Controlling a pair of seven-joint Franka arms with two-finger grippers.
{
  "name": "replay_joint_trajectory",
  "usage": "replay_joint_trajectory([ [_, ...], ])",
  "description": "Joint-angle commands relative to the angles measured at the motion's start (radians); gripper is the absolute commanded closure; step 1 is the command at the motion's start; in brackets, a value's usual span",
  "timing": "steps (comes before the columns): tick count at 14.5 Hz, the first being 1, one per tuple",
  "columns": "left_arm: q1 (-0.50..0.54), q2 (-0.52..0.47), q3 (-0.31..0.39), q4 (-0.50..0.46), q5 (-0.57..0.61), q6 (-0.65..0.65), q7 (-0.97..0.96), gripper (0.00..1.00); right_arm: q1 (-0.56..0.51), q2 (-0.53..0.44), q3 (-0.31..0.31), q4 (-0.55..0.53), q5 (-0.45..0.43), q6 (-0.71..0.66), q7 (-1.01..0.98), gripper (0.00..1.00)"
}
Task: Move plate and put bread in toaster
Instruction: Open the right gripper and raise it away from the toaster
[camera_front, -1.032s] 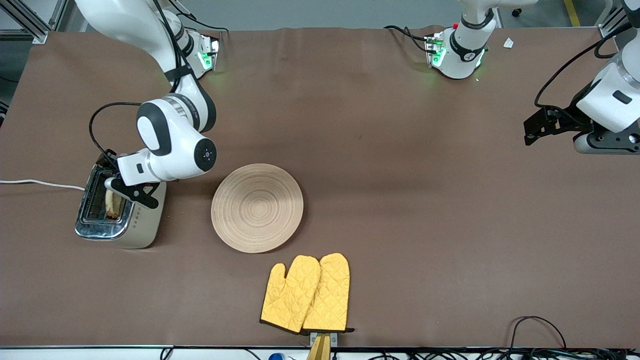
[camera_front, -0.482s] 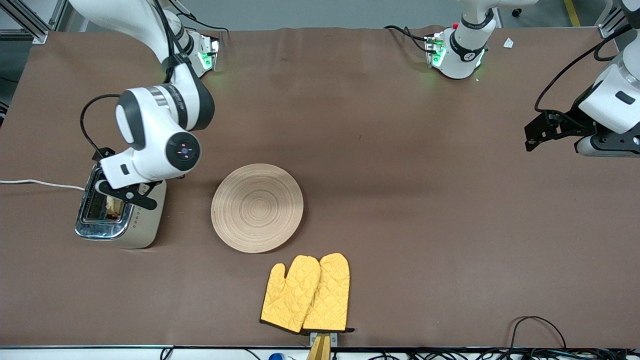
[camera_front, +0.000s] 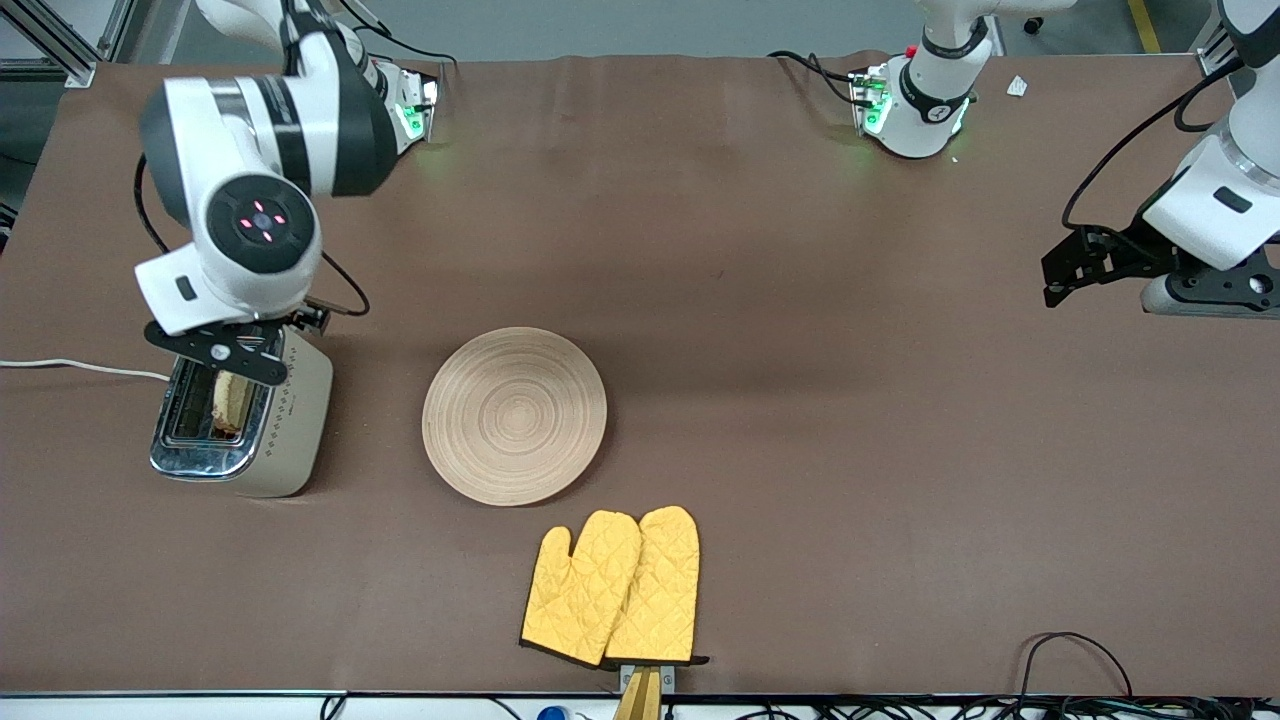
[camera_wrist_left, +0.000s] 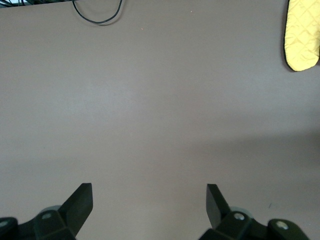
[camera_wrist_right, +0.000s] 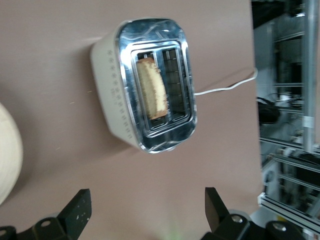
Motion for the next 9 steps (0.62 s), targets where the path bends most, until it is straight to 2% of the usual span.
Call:
replay_joint_trajectory([
  [1,0.006,-0.035,0.0,-0.038,0.007,0.018,0.024,0.0,-0.045,-0.079,0.002,0.021,0.097,-0.002,-0.085,0.0],
  [5,0.006,-0.032,0.0,-0.032,0.007,0.015,0.01,0.0,-0.229,-0.15,0.003,0.023,0.272,0.006,-0.299,0.0],
  [9,0.007,-0.029,0.003,-0.032,-0.003,0.013,-0.013,0.0,-0.306,-0.18,0.002,0.023,0.294,0.015,-0.556,0.0],
])
